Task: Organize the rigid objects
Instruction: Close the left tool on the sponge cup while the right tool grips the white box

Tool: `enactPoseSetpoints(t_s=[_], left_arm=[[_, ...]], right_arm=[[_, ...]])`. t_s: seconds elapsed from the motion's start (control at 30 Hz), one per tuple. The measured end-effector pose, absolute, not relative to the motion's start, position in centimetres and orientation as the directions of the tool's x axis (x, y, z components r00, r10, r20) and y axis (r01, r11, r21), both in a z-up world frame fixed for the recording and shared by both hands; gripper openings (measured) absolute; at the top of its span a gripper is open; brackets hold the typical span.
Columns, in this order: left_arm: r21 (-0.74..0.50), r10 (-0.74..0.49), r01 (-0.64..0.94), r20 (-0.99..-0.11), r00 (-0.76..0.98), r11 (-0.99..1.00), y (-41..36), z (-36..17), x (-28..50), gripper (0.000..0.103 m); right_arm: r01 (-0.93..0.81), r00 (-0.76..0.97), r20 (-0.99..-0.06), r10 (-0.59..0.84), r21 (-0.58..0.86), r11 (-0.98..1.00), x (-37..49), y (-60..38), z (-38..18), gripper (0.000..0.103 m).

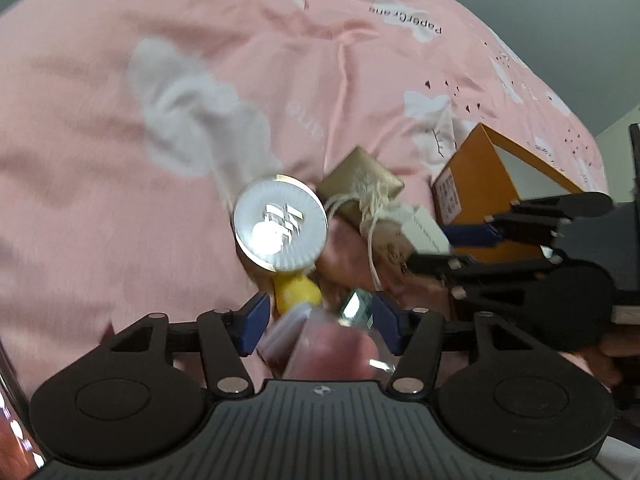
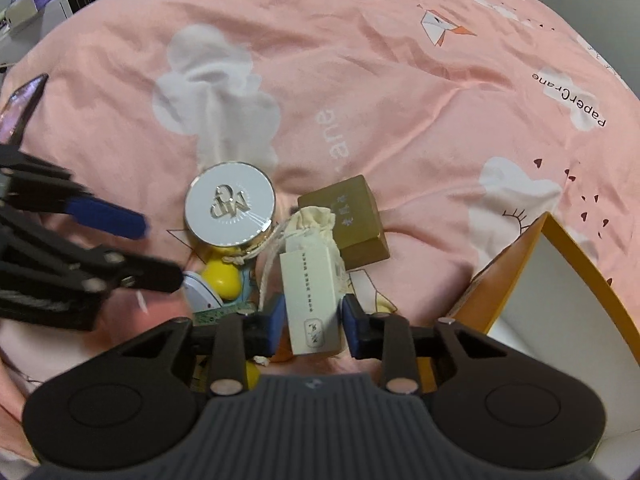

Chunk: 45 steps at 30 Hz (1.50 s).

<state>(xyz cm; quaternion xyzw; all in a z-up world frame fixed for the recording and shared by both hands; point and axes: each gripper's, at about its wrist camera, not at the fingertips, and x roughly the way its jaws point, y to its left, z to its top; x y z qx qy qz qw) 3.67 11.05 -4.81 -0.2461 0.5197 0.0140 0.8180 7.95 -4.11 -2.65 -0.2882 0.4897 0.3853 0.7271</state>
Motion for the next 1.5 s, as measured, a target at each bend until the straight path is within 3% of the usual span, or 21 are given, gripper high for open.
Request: enactPoseSetpoints(t_s=[0.13, 0.53, 0.8, 0.93, 1.13, 1.3, 1.5], left_arm=[[-0.399, -0.262, -0.260, -0.862, 0.435, 0.879, 10.5, -5.4, 3.8, 0.079], [-0.306, -0.266, -0.063, -0.897, 0.352, 0.950, 7.5, -6.0, 4.3, 0.095], [-0.201, -0.246, 0.160, -0.904, 0.349, 0.966, 5.3, -5.7, 3.8, 0.096], [-0.224, -0.229, 0.052, -0.931, 0.283, 0.973, 6.4, -7.3, 4.2, 0.094], [-0.381, -0.315, -0.124, -0.877, 0.364, 0.916, 9.0, -6.8, 3.9, 0.093], [-0.276, -0.249, -0.029, -0.902, 0.354, 0.961, 7.6, -7.0, 4.1, 0.093], [-0.226, -0.214, 0.015, -0.900, 0.381, 0.974, 6.7, -6.9, 4.0, 0.081]], right_arm=[[-0.839, 0.263, -0.931, 0.254, -0.091, 0.536, 8.2, -3.5, -3.2, 0.037], [-0.855, 0.260, -0.930, 0.261, -0.096, 0.509, 8.0, -2.8, -3.8, 0.040], [-0.859, 0.243, -0.934, 0.262, -0.082, 0.505, 7.9, -2.4, -4.1, 0.041], [-0.854, 0.226, -0.937, 0.266, -0.059, 0.517, 7.8, -2.7, -4.2, 0.036], [-0.834, 0.259, -0.923, 0.284, -0.066, 0.548, 6.6, -3.5, -3.4, 0.032], [-0.801, 0.267, -0.901, 0.341, -0.011, 0.599, 6.1, -4.9, -1.5, 0.029], [-0.741, 0.206, -0.871, 0.446, 0.159, 0.652, 6.2, -6.6, 0.2, 0.027]])
